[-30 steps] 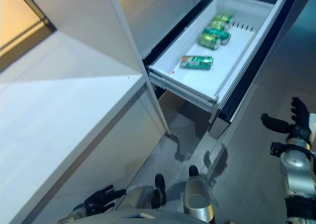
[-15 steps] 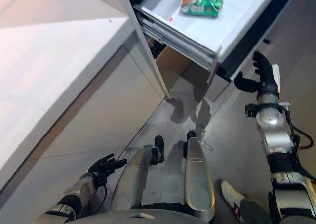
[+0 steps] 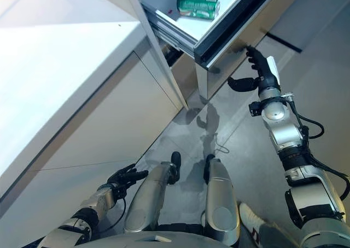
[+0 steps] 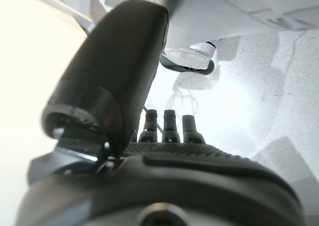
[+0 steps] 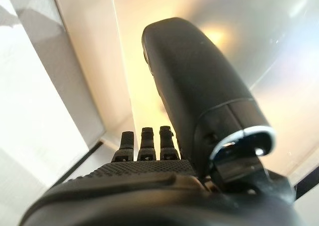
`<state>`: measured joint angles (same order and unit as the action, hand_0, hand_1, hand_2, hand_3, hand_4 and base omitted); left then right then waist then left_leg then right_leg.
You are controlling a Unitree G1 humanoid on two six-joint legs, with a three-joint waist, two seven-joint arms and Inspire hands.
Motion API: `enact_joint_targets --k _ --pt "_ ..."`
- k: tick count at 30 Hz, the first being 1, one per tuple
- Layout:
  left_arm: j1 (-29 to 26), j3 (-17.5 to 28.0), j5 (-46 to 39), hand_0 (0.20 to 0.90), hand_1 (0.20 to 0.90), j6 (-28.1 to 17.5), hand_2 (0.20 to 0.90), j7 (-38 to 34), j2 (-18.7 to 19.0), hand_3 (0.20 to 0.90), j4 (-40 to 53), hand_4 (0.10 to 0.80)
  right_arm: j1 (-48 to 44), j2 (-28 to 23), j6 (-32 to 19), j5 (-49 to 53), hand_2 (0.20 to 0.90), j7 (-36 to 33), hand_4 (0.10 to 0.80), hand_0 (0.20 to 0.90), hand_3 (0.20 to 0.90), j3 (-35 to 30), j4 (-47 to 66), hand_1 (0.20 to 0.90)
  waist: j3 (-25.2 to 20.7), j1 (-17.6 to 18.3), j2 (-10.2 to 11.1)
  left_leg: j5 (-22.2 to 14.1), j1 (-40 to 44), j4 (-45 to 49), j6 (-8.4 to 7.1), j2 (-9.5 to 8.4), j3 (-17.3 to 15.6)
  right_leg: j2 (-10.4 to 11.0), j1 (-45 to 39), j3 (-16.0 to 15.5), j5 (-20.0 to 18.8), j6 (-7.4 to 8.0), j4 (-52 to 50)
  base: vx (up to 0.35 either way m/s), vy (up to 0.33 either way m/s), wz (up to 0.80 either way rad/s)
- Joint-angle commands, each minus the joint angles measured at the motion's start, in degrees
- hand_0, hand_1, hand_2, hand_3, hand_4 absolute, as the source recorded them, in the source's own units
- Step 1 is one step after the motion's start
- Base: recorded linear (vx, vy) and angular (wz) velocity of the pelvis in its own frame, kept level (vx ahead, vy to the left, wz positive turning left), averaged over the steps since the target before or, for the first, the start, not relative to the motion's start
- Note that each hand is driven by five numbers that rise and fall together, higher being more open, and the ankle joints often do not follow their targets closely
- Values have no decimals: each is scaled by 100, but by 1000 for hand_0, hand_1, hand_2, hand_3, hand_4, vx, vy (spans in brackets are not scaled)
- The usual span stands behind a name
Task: Put drinks into fridge and close the fridge
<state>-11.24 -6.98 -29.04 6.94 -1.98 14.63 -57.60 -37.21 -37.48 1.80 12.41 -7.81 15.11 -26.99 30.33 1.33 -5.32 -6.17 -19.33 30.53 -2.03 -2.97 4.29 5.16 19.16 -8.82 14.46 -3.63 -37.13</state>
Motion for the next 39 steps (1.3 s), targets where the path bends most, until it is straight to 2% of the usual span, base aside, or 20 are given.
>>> enact_joint_targets --k 1,7,10,13,18,22,25,27,28,29,32,34,35,39 --pt "225 -470 354 900 900 72 900 15 301 900 96 800 -1819 817 -851 377 900 747 800 900 900 710 566 900 -584 -513 193 -705 308 260 472 -119 -431 54 -554 188 -296 31 600 117 -2 14" --pt "135 -775 550 900 900 114 900 47 343 900 -9 800 -2268 1343 -662 879 900 724 800 900 900 1051 104 900 -721 -735 185 -464 586 -240 424 -124 -293 75 -893 53 -418 78 1037 65 -2 15" --pt "57 -887 560 900 900 150 900 90 417 900 -12 800 -2543 1453 -739 1018 900 390 800 900 900 1095 -164 900 -724 -835 178 -382 634 -412 423 -117 -249 73 -935 -15 -451 89 1152 -36 -6 16" --pt "58 -869 535 900 900 127 900 131 460 900 -38 800 -2626 1411 -769 1020 900 333 800 900 900 1058 -252 900 -730 -864 196 -345 665 -502 407 -103 -231 65 -975 -37 -477 107 1237 -46 -6 15" --pt "210 -736 411 900 900 4 900 253 507 900 -40 800 -2312 983 -733 1014 900 -291 800 900 900 848 -243 900 -921 -810 362 -236 986 -962 383 -32 -216 25 -1251 -50 -599 188 1726 -54 -2 7" --pt "479 -533 345 900 900 -106 900 198 459 900 -52 800 -1156 653 -851 1273 900 -461 800 900 900 286 138 900 -1262 -609 554 -141 1385 -1464 356 1 -303 -48 -1621 40 -775 314 2341 -4 22 14" --pt "726 -298 201 900 900 -39 900 230 362 900 15 800 244 734 -774 1174 900 -570 800 900 900 -279 538 900 -1585 -381 672 -74 1682 -1814 347 25 -418 -83 -1854 152 -970 450 2751 -20 53 -1" --pt "951 -123 98 900 900 -17 900 269 256 900 90 800 1437 837 -901 1028 900 -324 800 900 900 -734 574 900 -1818 -220 722 -22 1889 -2101 332 78 -553 -96 -1971 224 -1130 558 3041 -48 69 -18" --pt "1039 -85 12 900 900 -42 900 278 222 900 126 800 1756 865 -822 970 900 -264 800 900 900 -844 563 900 -1892 -178 732 -1 1962 -2197 329 95 -599 -101 -2010 249 -1183 591 3124 -51 65 -21" --pt "1191 50 -119 900 900 -90 900 299 147 900 158 800 2395 989 -891 757 900 -94 800 900 900 -1008 401 900 -2021 -87 752 42 2085 -2394 315 118 -683 -107 -2070 294 -1294 668 3313 -52 55 -24" --pt "1375 250 -70 900 900 -166 900 305 125 900 134 800 3196 1232 -630 497 900 76 800 900 900 -1090 -229 900 -2244 51 786 108 2334 -2775 285 162 -843 -158 -2192 375 -1450 765 3635 -56 19 -28" --pt "1409 327 -2 900 900 -179 900 274 145 900 42 800 3422 1354 -436 579 900 188 800 900 900 -1070 -608 900 -2327 83 802 148 2415 -2936 270 170 -902 -172 -2233 389 -1521 807 3779 -56 -19 -34" --pt "1417 395 124 900 900 -261 900 302 187 900 -187 800 3631 1552 -446 695 900 353 800 900 900 -1077 -1335 900 -2407 109 808 198 2495 -3121 258 179 -944 -201 -2275 392 -1573 836 3906 -57 -24 -38" --pt "1350 420 504 900 900 -615 900 535 229 900 -793 800 3855 1840 -571 499 900 672 800 900 900 -1196 -2966 900 -2502 137 787 310 2572 -3400 252 189 -952 -281 -2315 446 -1567 837 3965 -47 -18 -28"
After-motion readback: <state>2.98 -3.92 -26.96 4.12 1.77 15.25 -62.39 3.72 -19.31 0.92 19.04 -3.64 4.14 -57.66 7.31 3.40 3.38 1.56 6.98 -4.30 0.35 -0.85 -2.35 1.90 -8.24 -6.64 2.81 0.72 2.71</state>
